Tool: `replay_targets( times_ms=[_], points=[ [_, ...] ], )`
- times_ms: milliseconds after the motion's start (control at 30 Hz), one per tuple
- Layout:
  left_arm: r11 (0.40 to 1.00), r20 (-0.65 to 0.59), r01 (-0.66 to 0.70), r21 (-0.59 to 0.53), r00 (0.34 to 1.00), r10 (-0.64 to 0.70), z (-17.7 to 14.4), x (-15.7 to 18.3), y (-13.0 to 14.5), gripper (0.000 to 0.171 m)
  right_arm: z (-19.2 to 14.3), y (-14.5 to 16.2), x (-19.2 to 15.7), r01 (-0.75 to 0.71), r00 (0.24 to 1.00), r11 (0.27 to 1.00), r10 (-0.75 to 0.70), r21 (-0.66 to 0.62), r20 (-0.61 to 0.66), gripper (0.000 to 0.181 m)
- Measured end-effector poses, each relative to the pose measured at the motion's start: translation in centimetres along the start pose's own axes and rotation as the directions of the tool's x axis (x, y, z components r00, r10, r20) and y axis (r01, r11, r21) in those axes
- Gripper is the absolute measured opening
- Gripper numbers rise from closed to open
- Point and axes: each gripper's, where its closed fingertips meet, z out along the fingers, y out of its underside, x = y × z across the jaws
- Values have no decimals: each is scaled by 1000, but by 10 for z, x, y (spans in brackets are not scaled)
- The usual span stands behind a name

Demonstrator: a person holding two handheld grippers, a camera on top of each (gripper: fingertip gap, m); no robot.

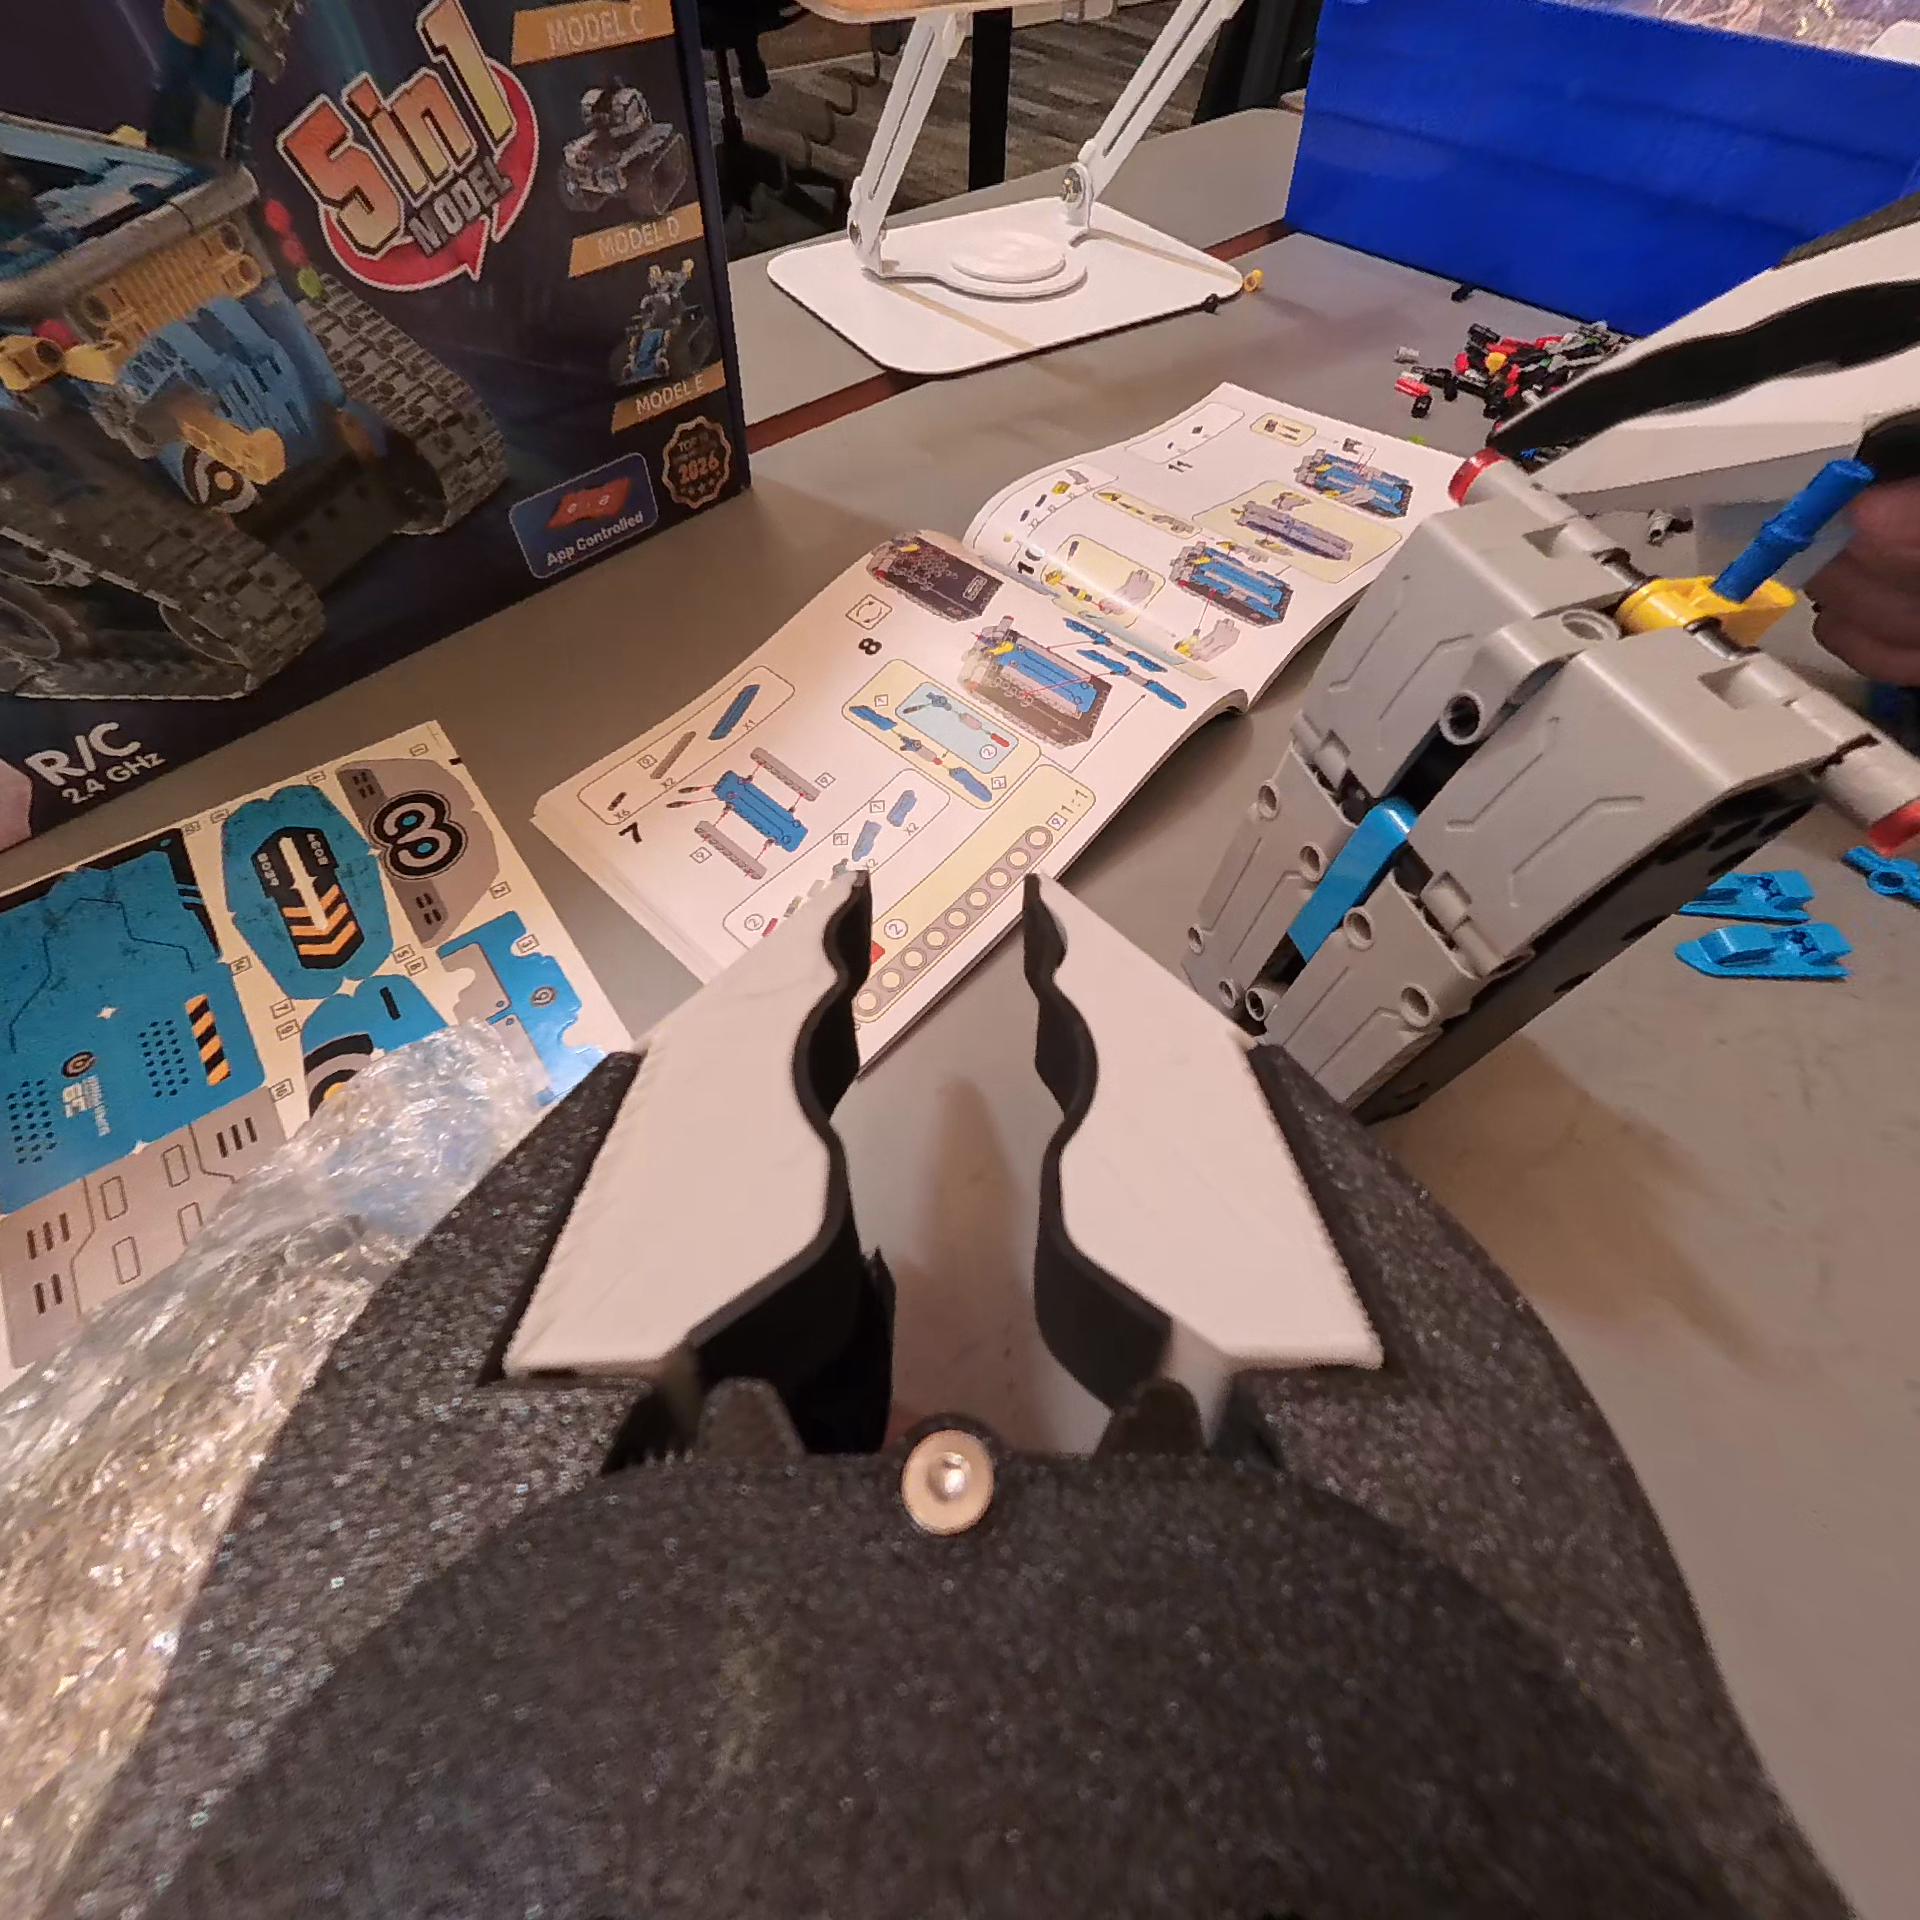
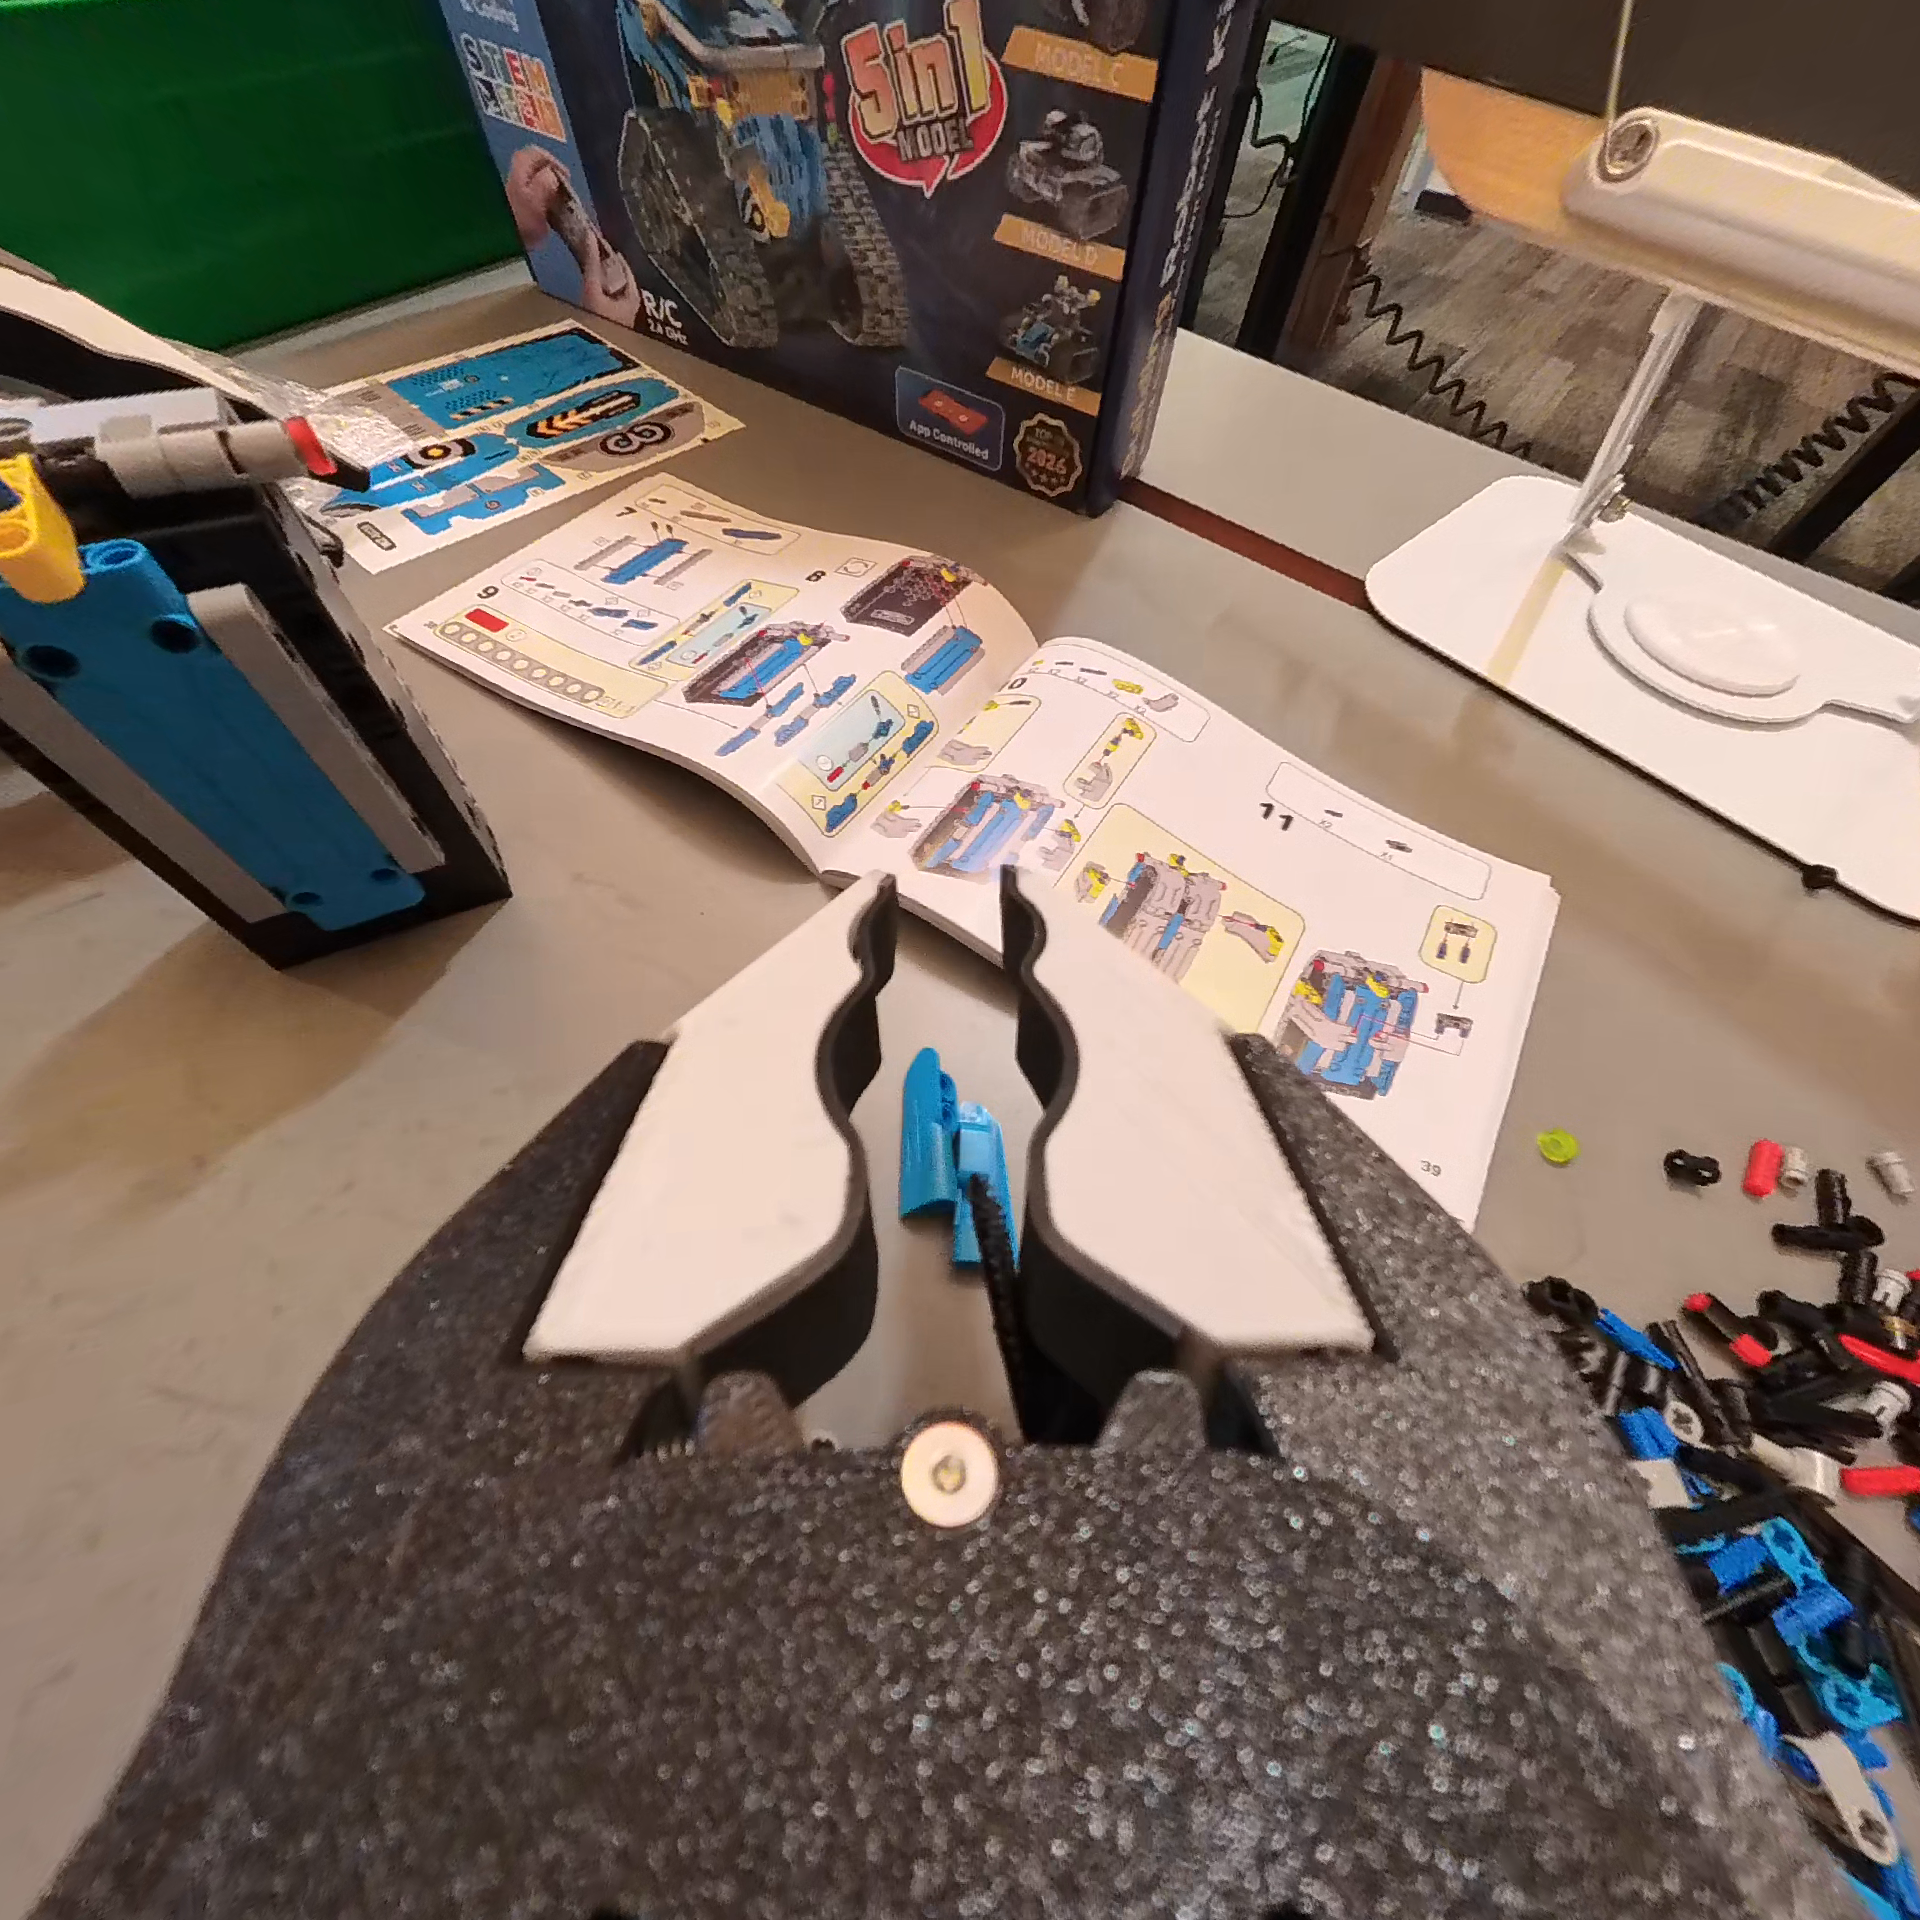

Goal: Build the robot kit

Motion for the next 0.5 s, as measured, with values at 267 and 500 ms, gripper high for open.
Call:
replay_targets(
  times_ms=[267, 500],
  points=[
    [1000, -4, 5, -4, 1000, -5, 1, 0, 1, 29, -1, -2, -5, 14, 1000, 1000, -14, 3, 14, 19],
    [1000, -5, 6, -5, 1000, -6, 1, 0, 1, 29, 0, -2, -8, 19, 1000, 1000, -19, 2, 23, 20]
  ],
)
